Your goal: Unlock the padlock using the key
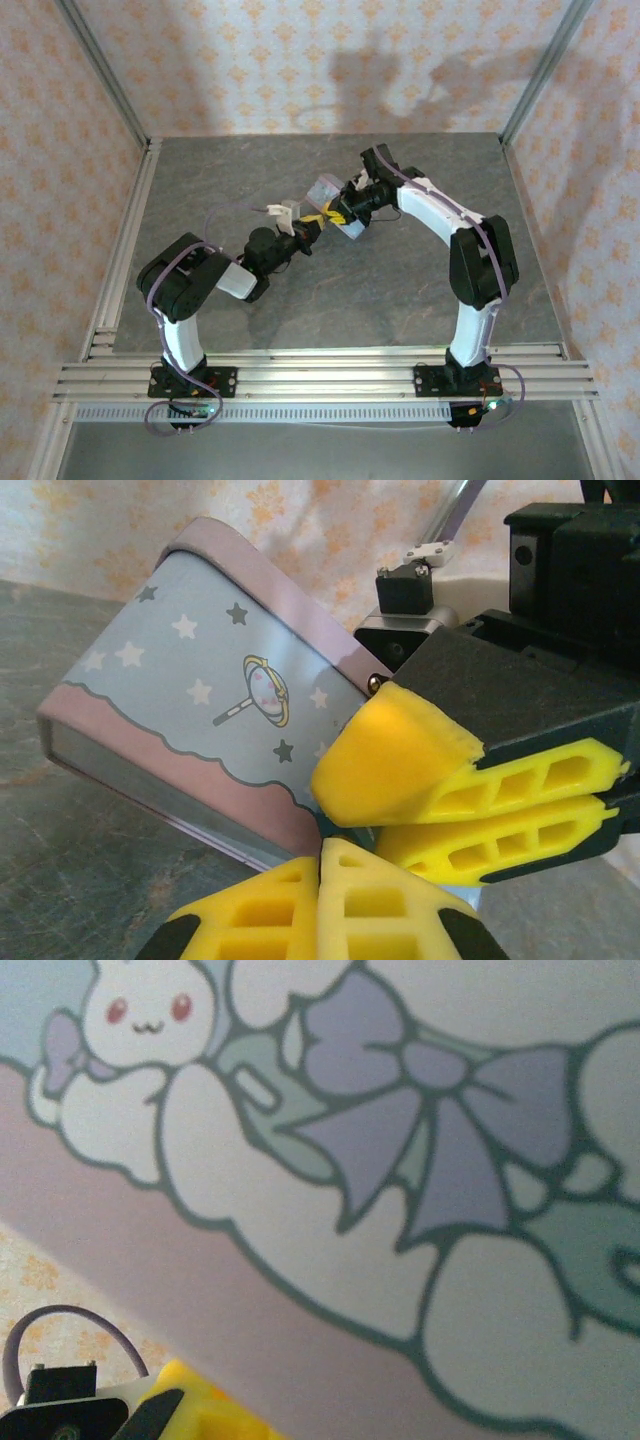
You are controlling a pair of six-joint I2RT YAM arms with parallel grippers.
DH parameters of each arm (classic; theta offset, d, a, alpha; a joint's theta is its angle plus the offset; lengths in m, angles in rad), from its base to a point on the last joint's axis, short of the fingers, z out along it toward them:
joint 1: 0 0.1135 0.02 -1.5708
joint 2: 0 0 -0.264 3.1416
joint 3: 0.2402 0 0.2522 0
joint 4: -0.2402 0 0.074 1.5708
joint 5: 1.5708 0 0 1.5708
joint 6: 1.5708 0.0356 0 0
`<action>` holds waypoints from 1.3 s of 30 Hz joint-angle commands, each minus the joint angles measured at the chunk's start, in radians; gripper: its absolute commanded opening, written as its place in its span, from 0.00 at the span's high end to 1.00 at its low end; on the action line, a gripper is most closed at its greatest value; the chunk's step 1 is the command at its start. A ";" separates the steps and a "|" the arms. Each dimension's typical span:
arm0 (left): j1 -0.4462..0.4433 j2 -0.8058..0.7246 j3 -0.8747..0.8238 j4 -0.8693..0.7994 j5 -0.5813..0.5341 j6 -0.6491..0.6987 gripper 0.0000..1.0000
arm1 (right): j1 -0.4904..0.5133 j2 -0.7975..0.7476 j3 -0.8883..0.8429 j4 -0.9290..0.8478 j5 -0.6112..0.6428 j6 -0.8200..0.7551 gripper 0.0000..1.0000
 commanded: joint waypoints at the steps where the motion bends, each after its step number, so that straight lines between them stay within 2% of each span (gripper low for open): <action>1: -0.058 0.004 -0.022 0.003 0.055 0.117 1.00 | 0.059 0.057 -0.020 -0.051 -0.063 -0.046 1.00; 4: -0.058 -0.009 -0.039 -0.008 0.063 0.137 1.00 | 0.059 0.062 -0.004 -0.096 -0.083 -0.090 1.00; 12: -0.060 0.009 -0.014 -0.011 0.088 0.053 1.00 | 0.055 0.044 -0.015 -0.097 -0.098 -0.113 1.00; 25: -0.051 -0.040 -0.038 -0.130 0.083 0.055 0.77 | 0.034 0.025 -0.037 -0.081 -0.082 -0.126 1.00; 32: -0.016 -0.108 -0.076 -0.202 0.097 0.040 0.60 | 0.027 0.028 -0.027 -0.084 -0.084 -0.132 1.00; 36: 0.050 -0.189 -0.084 -0.323 0.189 0.012 0.54 | 0.022 0.026 -0.029 -0.089 -0.085 -0.138 1.00; 39: 0.112 -0.212 -0.031 -0.474 0.384 0.004 0.54 | 0.020 0.026 -0.029 -0.089 -0.088 -0.140 1.00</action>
